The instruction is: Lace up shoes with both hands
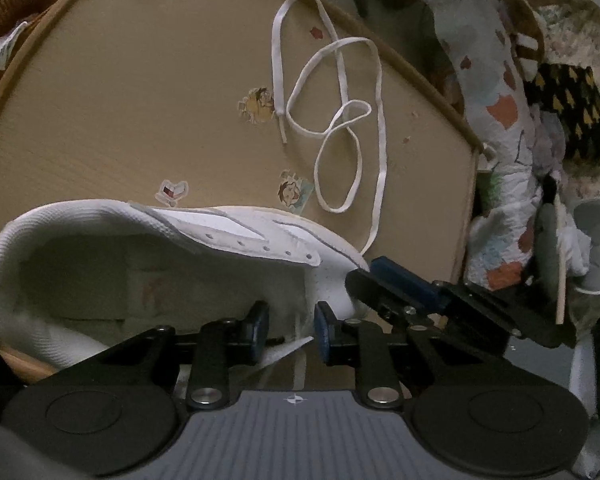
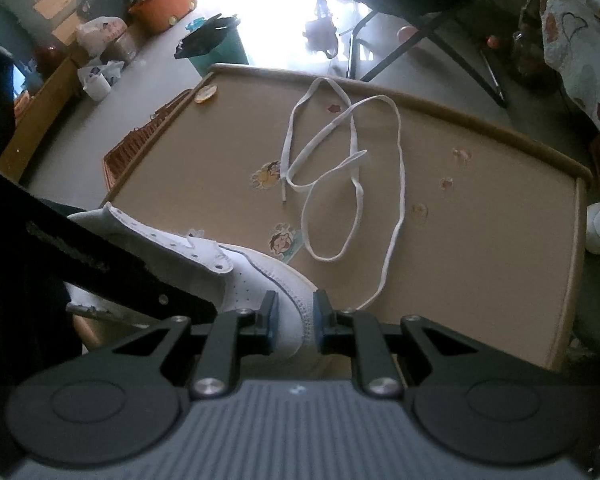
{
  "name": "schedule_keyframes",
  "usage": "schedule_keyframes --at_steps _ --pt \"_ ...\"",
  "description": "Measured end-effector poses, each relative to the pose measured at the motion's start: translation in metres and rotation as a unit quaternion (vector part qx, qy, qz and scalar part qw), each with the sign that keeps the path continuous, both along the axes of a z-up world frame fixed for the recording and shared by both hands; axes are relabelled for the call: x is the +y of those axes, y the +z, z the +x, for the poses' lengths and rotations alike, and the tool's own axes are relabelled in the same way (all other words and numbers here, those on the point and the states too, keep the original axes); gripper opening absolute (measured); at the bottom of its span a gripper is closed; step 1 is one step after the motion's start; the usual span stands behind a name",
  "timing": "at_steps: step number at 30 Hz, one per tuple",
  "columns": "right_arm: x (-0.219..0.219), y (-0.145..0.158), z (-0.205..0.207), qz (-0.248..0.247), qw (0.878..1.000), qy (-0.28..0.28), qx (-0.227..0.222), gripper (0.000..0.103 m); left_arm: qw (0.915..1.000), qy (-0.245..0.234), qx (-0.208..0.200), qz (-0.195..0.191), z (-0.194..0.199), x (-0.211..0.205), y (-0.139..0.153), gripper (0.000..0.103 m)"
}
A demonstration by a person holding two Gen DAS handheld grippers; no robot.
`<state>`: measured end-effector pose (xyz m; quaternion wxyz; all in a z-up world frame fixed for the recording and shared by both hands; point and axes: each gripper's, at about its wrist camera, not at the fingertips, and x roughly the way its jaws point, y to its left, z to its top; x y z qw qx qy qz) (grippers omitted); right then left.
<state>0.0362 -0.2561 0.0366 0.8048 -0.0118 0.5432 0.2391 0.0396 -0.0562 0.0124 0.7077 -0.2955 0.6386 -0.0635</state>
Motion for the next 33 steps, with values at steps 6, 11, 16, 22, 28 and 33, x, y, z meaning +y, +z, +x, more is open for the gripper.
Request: schedule_keyframes --at_steps 6,11,16,22,28,33 --pt "0.0 -0.001 0.0 0.001 1.0 -0.003 0.0 0.017 0.9999 -0.012 -0.005 0.0 -0.003 -0.002 -0.001 0.018" --pt "0.0 -0.002 -0.001 0.002 1.0 -0.006 -0.001 0.018 0.9991 -0.03 -0.027 0.01 -0.005 -0.009 0.002 0.011" --pt "0.001 -0.001 -0.004 0.001 1.0 -0.009 -0.008 0.018 0.9981 -0.039 -0.044 0.016 -0.008 -0.009 0.005 0.01" --pt "-0.001 0.0 -0.009 0.009 1.0 -0.016 -0.017 0.019 0.9989 -0.017 -0.044 0.0 -0.012 0.0 0.004 0.01" --pt "0.001 0.001 -0.014 0.006 1.0 -0.006 -0.021 0.027 0.9989 0.015 -0.035 -0.029 -0.019 0.008 -0.003 0.009" --pt "0.0 0.002 -0.015 0.008 1.0 -0.009 -0.02 0.028 0.9976 0.038 -0.032 -0.049 -0.026 0.013 -0.009 0.005"
